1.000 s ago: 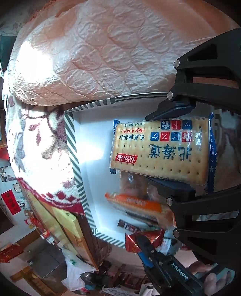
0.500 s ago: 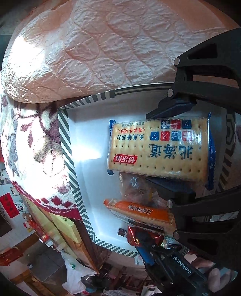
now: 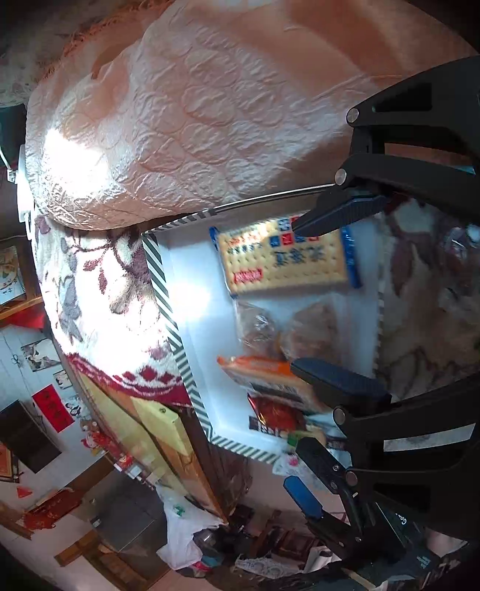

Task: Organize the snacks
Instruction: 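Place the red snack in the box with the left gripper while the right gripper places the cracker pack, then grasp the green snack bag with the left gripper while the right gripper grasps the clear plastic bag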

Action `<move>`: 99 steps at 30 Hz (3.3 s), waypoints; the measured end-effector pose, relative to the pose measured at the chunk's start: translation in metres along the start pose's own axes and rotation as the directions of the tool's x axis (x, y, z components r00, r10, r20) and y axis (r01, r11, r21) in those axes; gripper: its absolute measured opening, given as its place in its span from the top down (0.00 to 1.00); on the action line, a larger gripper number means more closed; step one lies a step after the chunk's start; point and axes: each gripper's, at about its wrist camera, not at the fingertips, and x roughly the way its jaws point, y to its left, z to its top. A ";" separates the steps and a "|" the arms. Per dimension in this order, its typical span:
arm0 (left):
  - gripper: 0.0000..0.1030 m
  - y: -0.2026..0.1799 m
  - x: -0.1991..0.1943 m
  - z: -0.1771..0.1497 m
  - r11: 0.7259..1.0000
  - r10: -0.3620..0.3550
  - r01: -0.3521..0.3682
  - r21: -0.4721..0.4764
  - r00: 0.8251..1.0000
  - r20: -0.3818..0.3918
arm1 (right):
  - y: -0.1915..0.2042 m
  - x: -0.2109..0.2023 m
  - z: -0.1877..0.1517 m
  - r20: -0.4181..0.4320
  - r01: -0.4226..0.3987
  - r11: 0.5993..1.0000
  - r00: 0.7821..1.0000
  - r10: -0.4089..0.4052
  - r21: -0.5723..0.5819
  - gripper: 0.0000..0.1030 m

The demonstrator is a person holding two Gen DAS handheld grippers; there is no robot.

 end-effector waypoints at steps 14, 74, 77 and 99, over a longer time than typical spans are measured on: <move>0.13 -0.027 -0.051 -0.048 0.998 -0.058 0.058 -0.006 0.998 -0.007 | 0.011 -0.076 -0.086 0.063 0.060 0.992 0.997 -0.054 -0.111 0.34; 0.65 -0.035 -0.026 -0.115 0.969 -0.212 0.230 0.090 0.961 -0.176 | 0.000 0.028 -0.097 -0.255 0.076 0.946 0.953 -0.162 -0.316 0.30; 0.65 -0.036 -0.026 -0.115 0.969 -0.213 0.230 0.088 0.962 -0.173 | -0.004 0.021 -0.094 -0.225 0.035 0.959 0.969 -0.102 -0.282 0.52; 0.65 -0.018 -0.046 -0.088 0.984 -0.150 0.156 0.081 0.986 -0.076 | 0.037 -0.045 -0.098 -0.092 -0.041 0.957 0.996 0.014 -0.289 0.63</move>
